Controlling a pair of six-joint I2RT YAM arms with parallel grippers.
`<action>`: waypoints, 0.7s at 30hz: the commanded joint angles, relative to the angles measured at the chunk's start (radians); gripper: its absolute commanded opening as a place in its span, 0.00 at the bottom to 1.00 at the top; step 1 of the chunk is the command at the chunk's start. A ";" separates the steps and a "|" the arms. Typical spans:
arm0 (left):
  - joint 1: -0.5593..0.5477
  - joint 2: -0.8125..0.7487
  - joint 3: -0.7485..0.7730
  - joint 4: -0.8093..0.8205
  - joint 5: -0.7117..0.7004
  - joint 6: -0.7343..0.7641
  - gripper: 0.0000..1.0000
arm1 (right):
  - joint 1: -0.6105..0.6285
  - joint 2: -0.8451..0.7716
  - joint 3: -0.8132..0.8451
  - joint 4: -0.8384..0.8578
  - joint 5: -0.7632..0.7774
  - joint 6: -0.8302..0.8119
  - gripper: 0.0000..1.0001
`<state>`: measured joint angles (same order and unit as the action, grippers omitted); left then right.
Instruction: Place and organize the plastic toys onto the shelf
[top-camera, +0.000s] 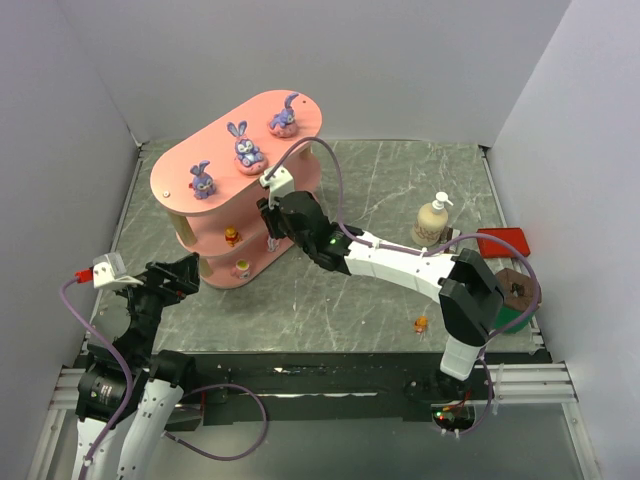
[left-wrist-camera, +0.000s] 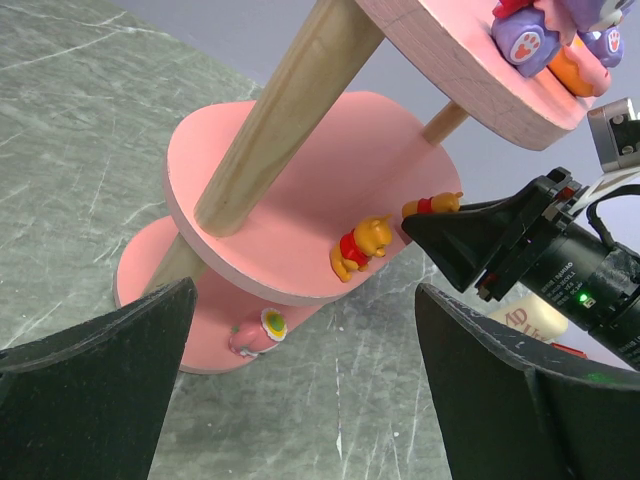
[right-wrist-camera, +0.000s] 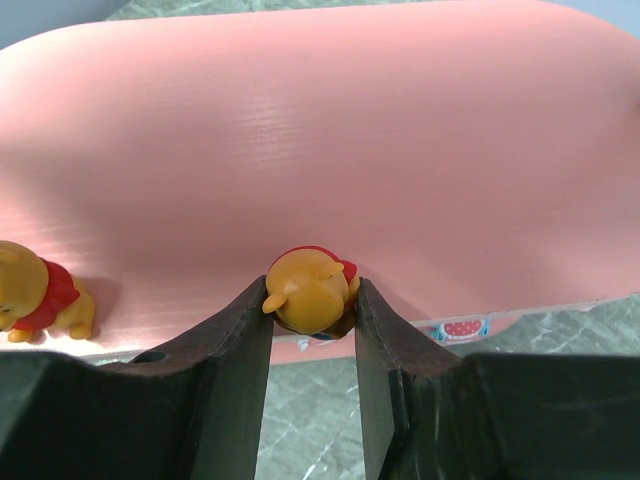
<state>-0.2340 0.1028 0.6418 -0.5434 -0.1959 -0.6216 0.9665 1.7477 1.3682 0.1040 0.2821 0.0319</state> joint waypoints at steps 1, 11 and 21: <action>0.007 0.003 0.019 0.023 0.015 0.005 0.96 | 0.009 -0.007 -0.020 0.065 0.043 -0.003 0.06; 0.007 0.006 0.019 0.023 0.015 0.005 0.96 | 0.024 -0.036 -0.072 0.108 0.060 0.003 0.07; 0.007 0.008 0.019 0.023 0.015 0.005 0.96 | 0.031 -0.010 -0.064 0.117 0.077 0.002 0.12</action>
<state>-0.2340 0.1028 0.6418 -0.5434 -0.1959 -0.6216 0.9833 1.7473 1.3079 0.2016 0.3286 0.0330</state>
